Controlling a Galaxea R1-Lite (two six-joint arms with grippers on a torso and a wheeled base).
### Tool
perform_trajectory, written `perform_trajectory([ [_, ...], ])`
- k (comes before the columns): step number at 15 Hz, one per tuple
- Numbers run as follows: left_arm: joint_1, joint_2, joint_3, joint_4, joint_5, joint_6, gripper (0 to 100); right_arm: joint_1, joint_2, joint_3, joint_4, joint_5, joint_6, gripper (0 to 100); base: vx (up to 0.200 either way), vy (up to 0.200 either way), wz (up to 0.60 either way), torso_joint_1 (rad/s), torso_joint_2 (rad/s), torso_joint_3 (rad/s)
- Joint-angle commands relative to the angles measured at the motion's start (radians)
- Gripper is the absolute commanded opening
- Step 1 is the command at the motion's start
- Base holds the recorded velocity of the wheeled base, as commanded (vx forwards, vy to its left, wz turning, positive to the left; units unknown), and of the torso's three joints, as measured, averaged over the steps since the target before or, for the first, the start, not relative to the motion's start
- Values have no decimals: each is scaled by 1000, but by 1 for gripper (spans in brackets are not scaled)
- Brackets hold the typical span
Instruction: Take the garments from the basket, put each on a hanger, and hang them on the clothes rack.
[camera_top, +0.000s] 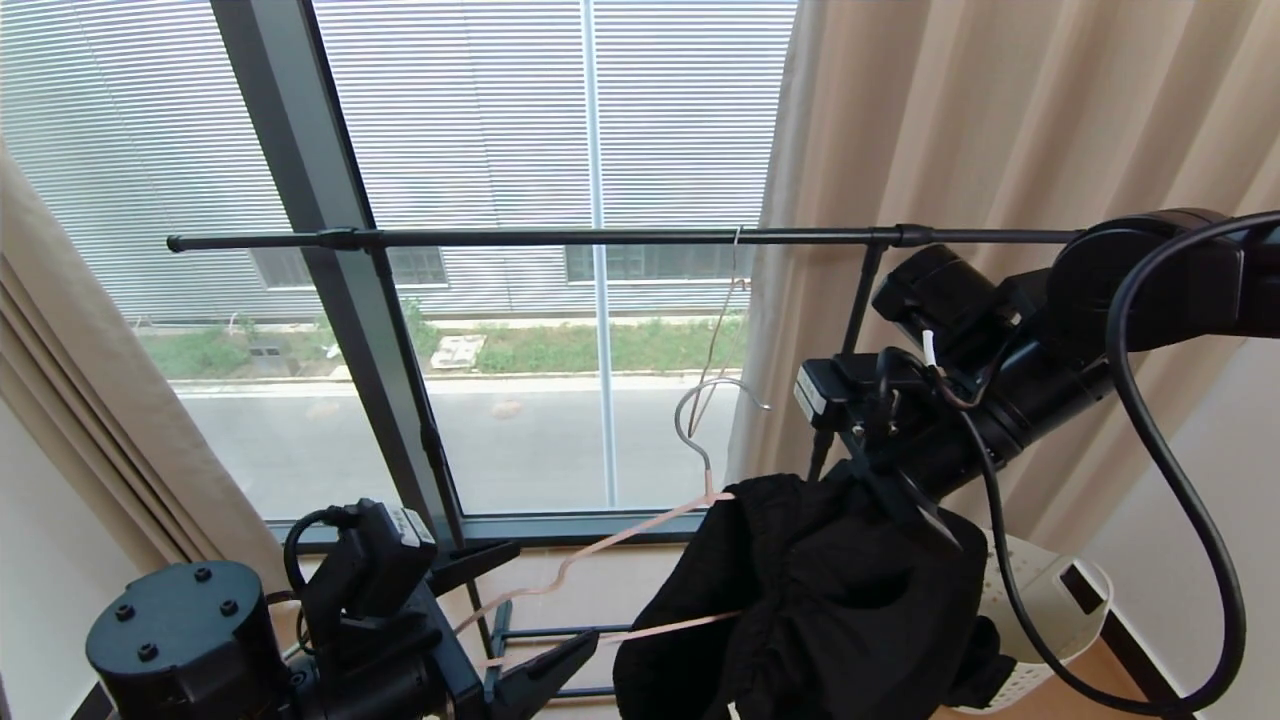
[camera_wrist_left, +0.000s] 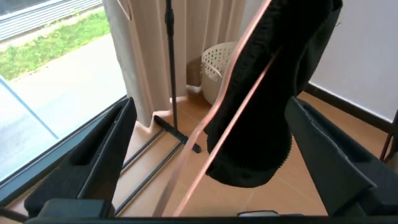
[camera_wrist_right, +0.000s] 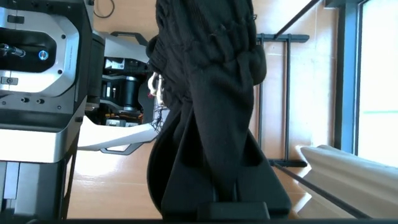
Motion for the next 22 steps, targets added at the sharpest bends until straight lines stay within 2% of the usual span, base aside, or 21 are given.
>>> perform_trajectory([
  [1, 43, -25, -7, -1, -50, -38, 100, 4, -15, 2, -23, -20, 44, 0, 0, 0, 0, 0, 0, 0],
  [2, 60, -28, -9, -1, -84, -66, 100, 15, -17, -1, -43, -57, 93, 0, 0, 0, 0, 0, 0, 0],
  [4, 115, -23, -44, -1, -111, -144, 100, 32, -40, 4, -64, -69, 178, 0, 0, 0, 0, 0, 0, 0],
  [5, 129, -23, -56, -1, -114, -166, 100, 32, -43, 7, -64, -69, 178, 0, 0, 0, 0, 0, 0, 0],
  [6, 175, -20, -88, -1, -125, -232, 100, 33, -61, 28, -71, -69, 178, 0, 0, 0, 0, 0, 0, 0],
  [7, 201, -14, -96, -1, -143, -247, 100, 33, -63, 36, -80, -71, 178, 0, 0, 0, 0, 0, 0, 0],
  [8, 227, 0, -101, -1, -169, -255, 100, 32, -64, 50, -89, -71, 181, 0, 0, 0, 0, 0, 0, 0],
  [12, 260, 24, -122, -1, -176, -285, 100, 32, -87, 105, -138, -71, 184, 0, 0, 0, 0, 0, 0, 0],
  [13, 284, 50, -136, -1, -177, -294, 100, 27, -104, 137, -196, -77, 196, 0, 0, 0, 0, 0, 0, 0],
  [16, 284, 55, -136, -1, -179, -310, 100, 21, -126, 192, -275, -146, 282, 0, 0, 0, 0, 0, 0, 0],
  [21, 278, 69, -127, -1, -179, -304, 100, 30, -170, 349, -543, -221, 423, 0, 0, 0, 0, 0, 0, 0],
  [22, 278, 81, -128, -1, -177, -293, 100, 35, -178, 356, -561, -223, 437, 0, 0, 0, 0, 0, 0, 0],
])
